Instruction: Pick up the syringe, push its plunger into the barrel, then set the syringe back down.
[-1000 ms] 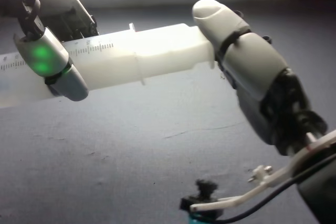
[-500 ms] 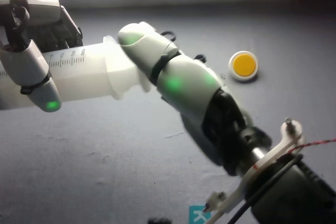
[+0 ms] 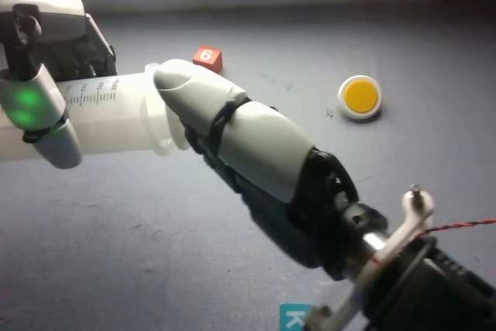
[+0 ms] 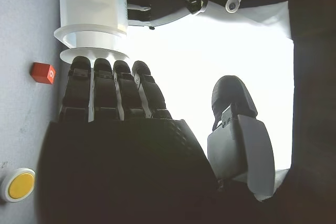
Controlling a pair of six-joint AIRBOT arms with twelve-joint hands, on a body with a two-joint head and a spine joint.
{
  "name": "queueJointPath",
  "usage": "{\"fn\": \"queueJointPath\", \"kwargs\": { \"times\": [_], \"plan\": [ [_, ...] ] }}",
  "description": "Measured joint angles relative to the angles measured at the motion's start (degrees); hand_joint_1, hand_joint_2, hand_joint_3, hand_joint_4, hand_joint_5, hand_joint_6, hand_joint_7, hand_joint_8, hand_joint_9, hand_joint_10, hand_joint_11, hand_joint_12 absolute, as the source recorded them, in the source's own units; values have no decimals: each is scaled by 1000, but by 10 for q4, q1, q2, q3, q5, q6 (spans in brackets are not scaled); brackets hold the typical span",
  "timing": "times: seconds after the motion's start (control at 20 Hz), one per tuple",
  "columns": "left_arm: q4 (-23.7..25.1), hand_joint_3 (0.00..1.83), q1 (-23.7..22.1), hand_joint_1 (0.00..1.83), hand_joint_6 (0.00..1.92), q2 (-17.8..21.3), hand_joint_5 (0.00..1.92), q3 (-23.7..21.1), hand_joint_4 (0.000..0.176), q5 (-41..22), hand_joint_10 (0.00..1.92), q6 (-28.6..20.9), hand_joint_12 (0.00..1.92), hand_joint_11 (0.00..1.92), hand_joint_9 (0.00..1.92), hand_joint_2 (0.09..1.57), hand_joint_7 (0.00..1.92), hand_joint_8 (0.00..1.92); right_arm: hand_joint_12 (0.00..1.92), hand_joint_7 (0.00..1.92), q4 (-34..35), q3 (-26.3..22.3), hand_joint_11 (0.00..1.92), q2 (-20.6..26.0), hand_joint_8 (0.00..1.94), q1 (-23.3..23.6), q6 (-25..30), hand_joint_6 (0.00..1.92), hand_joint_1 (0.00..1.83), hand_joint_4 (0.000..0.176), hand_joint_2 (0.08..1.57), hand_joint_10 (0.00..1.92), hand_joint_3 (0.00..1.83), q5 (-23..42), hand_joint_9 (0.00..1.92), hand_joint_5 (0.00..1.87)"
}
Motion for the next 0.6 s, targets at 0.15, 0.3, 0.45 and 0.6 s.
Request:
{"fn": "queueJointPath", "kwargs": {
  "times": [0.15, 0.3, 0.45, 0.6],
  "plan": [
    [-9, 0, 0, 1245, 1000, -2, 1013, -1, 0, -32, 532, -26, 1396, 537, 1054, 1066, 1184, 602, 0, 0, -56, -26, 0, 65, 0, -5, -21, 6, 0, 0, 1186, 0, 2, -8, 0, 17],
    [-9, 1, 0, 1243, 1006, -7, 1011, -2, 0, -59, 528, -36, 1410, 498, 1048, 1069, 1167, 630, 0, 0, -66, -46, 0, 129, 0, 7, -24, 4, 0, 0, 1179, 0, 0, -27, 0, 15],
    [-14, 0, 4, 1245, 980, -7, 1012, -6, 0, -72, 556, -47, 1403, 508, 1044, 1065, 1183, 628, 0, 0, -87, -52, 0, 186, 0, 17, -30, 4, 0, 0, 1182, 0, 0, -50, 0, 16],
    [-7, 0, 8, 1246, 949, -8, 1030, -8, 5, -80, 538, -47, 1388, 533, 1059, 1059, 1195, 610, 0, 0, -96, -51, 0, 245, 0, 32, -32, 6, 0, 0, 1178, 0, 0, -34, 0, 25]
  ]
}}
